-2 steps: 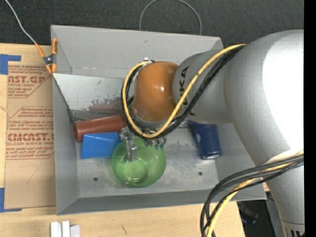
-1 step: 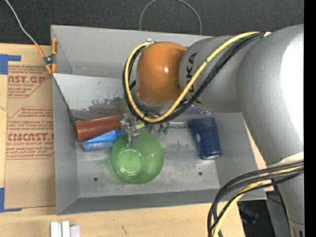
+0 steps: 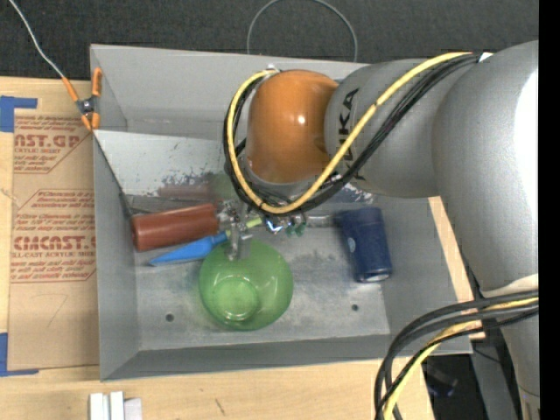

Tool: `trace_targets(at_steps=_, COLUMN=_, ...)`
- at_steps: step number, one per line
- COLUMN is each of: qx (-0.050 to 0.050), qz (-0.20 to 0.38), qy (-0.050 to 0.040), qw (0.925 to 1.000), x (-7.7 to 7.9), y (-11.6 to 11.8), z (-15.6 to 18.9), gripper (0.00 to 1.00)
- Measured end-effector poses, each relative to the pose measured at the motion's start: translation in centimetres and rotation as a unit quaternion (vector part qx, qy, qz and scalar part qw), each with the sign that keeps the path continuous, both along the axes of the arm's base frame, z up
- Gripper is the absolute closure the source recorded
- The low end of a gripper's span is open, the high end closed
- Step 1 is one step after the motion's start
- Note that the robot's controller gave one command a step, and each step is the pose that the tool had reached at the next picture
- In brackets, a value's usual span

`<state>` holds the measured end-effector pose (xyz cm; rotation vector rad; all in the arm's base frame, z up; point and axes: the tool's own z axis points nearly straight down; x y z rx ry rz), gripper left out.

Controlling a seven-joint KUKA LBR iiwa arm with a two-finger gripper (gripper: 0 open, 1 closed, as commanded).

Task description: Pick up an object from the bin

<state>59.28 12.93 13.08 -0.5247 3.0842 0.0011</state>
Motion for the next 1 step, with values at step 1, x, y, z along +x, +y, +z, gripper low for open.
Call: trace_targets(at_steps=1, qx=0.002, qz=-0.02, qy=-0.0051, qw=0.9998, x=-0.71, y=-0.58, z=3.73, gripper=1.0)
